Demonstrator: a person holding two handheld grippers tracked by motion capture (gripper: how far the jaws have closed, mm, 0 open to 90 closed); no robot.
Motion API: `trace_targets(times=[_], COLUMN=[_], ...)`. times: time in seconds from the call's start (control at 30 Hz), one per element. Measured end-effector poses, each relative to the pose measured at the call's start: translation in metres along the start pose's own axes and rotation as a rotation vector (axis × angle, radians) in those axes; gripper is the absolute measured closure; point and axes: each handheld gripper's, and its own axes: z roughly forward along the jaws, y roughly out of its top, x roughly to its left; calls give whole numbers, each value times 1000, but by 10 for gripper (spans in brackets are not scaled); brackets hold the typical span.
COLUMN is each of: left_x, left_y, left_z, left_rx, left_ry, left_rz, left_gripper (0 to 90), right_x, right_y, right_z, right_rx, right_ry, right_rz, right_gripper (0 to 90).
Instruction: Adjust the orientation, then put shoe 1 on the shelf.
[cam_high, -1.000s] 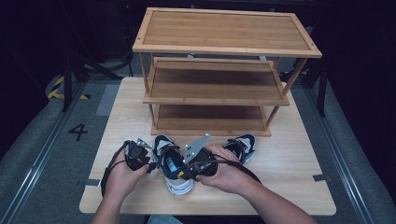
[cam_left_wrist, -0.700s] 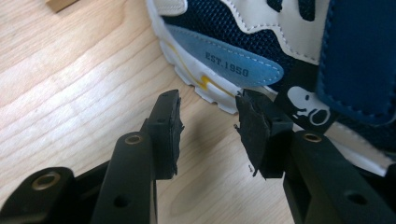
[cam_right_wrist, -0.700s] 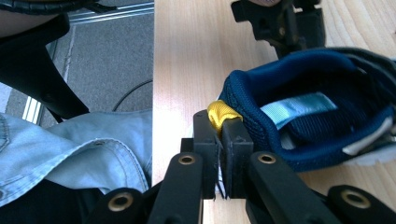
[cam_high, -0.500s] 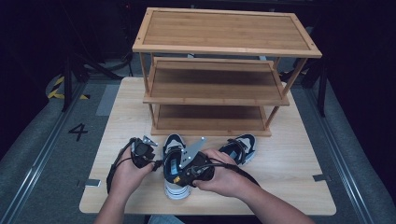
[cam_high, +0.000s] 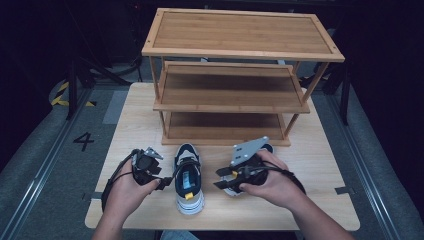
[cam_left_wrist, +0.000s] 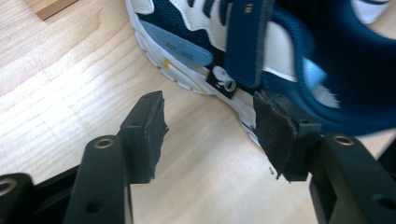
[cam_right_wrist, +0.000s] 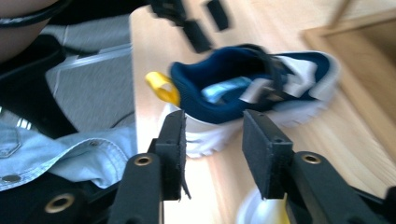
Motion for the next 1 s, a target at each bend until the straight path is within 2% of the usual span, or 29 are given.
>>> trace_targets(times=[0.13,0.17,0.23,0.27,0.4,0.53,0.6,0.7,0.8,0.9,1.0], left_x=[-5,-6,-8,-11,-19,-27,-30,-36,-40,-46,-54], left_y=[0,-1,-1,-2,-1,2,4,7,10,14,17], left_z=[-13,-15,-18,-20,-29,-36,-36,-35,-32,-30,-27], left_rx=[16,25,42,52,40,22,18,22,26,21,17], left_ry=[-20,-21,-24,-32,-43,-51,-69,-84,-96,-115,-153], left_rz=[-13,-6,15,30,74,84,89,112,133,179,212], left_gripper=[424,423,421,419,389,370,370,370,370,358,349], right_x=[-13,-17,-26,-28,-42,-55,-61,-70,-78,-84,-86], right_y=[-18,-24,-34,-38,-60,-85,-97,-117,-131,-141,-149], right_z=[-30,-40,-55,-60,-86,-108,-116,-125,-133,-139,-142], right_rx=[-52,-73,-91,-94,-86,-80,-72,-45,-18,-9,-22], right_ry=[-70,-102,-132,-137,-206,-250,-272,-291,-331,-366,-359], right_rz=[46,65,106,118,166,228,246,313,341,359,385], right_gripper=[547,545,543,542,526,529,513,506,499,485,463])
